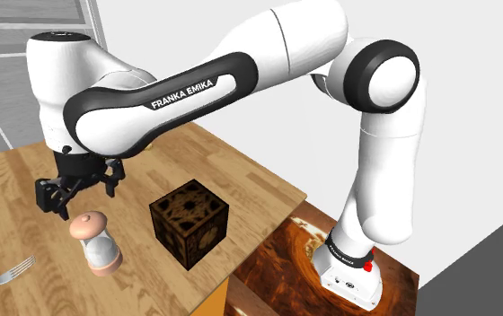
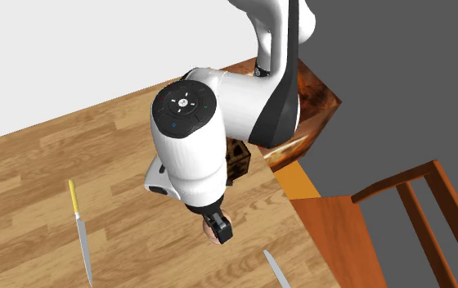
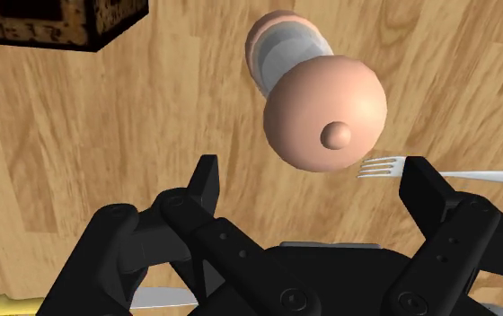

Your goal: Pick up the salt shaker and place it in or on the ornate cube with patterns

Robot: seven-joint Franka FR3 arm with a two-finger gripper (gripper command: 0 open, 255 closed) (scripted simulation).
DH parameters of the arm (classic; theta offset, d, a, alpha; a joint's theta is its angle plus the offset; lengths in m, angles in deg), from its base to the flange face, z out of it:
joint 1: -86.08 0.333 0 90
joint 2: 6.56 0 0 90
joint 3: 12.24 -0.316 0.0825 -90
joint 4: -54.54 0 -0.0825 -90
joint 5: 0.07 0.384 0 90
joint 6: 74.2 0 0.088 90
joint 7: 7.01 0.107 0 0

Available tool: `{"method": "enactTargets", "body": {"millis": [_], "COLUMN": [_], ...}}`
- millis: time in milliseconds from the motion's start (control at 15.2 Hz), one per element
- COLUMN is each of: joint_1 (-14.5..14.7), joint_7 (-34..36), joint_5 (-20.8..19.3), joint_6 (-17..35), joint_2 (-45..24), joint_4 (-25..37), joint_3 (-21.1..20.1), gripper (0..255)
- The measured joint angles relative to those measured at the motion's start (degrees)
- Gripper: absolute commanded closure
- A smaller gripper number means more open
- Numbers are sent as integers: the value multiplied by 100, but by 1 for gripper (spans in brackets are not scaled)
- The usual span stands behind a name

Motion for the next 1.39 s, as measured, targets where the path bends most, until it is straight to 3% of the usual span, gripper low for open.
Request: {"method": "enactTargets", "body": {"millis": [990, 1056, 1386], "joint_1": [183, 183, 184], "joint_7": [198, 198, 198], "joint_5": [-240, -240, -240], "joint_6": [426, 426, 427], "joint_2": [-488, -488, -485], "joint_4": [46, 46, 48], "joint_3": [71, 71, 71], "gripper": [0, 255, 255]}}
